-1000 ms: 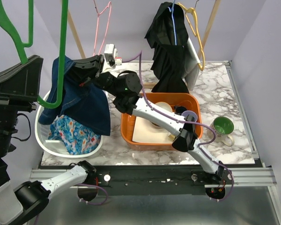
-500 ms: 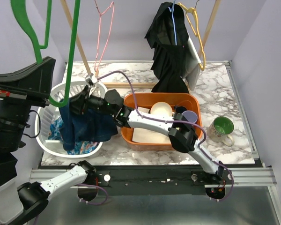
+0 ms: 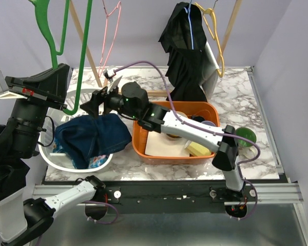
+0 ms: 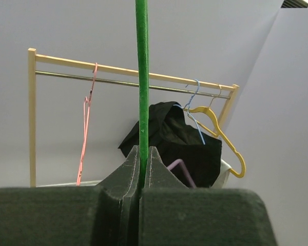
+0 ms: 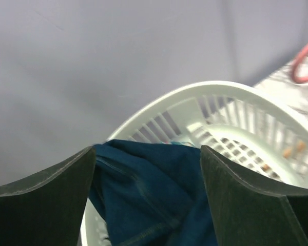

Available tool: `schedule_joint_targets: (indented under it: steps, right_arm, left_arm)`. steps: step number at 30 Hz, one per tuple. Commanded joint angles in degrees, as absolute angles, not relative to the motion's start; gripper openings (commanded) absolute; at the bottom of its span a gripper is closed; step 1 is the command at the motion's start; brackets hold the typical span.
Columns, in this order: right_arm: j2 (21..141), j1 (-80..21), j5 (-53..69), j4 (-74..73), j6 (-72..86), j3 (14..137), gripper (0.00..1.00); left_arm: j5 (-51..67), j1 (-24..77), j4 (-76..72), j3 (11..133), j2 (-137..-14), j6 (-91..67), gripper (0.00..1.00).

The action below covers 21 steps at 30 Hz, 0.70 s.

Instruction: Remove the skirt from the hanger

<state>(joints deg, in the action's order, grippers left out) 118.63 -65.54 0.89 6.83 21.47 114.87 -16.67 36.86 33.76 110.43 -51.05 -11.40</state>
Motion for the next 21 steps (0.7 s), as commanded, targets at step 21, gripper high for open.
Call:
schedule_joint_targets:
  steps: [21]
  right_arm:
    - [113.91, -65.65, -1.15, -28.57, 11.60, 104.52, 0.87]
  left_arm:
    - [-19.25, 36.83, 34.19, 107.14, -52.03, -10.81, 0.00]
